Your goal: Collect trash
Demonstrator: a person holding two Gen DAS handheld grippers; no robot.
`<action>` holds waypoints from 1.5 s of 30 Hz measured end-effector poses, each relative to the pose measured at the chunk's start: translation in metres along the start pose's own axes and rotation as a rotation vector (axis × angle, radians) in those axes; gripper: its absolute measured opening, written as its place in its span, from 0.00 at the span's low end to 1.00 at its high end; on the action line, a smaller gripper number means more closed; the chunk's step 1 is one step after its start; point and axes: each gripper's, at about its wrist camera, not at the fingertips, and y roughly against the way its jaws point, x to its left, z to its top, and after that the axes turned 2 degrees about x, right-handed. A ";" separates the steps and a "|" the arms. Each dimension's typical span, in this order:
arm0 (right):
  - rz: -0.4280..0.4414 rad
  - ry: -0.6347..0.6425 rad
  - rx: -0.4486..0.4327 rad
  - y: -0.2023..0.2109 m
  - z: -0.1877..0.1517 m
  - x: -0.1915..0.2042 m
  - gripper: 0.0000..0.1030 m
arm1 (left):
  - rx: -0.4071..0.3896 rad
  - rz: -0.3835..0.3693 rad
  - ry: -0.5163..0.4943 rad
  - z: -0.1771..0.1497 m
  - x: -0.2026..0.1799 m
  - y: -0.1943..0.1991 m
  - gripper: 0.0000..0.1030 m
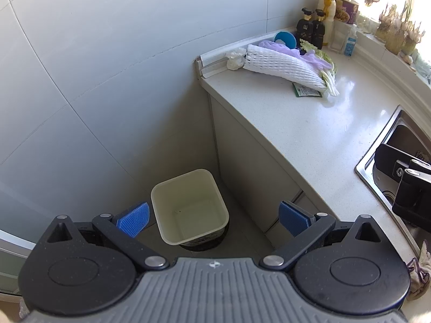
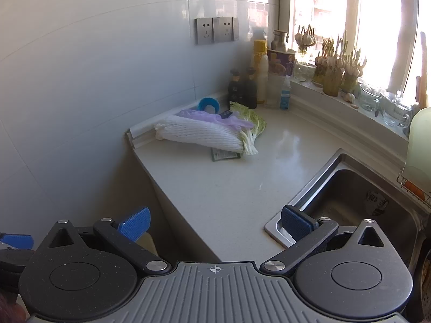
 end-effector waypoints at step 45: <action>0.015 0.031 0.027 -0.031 0.025 0.002 1.00 | 0.005 0.013 0.009 0.029 0.002 -0.013 0.99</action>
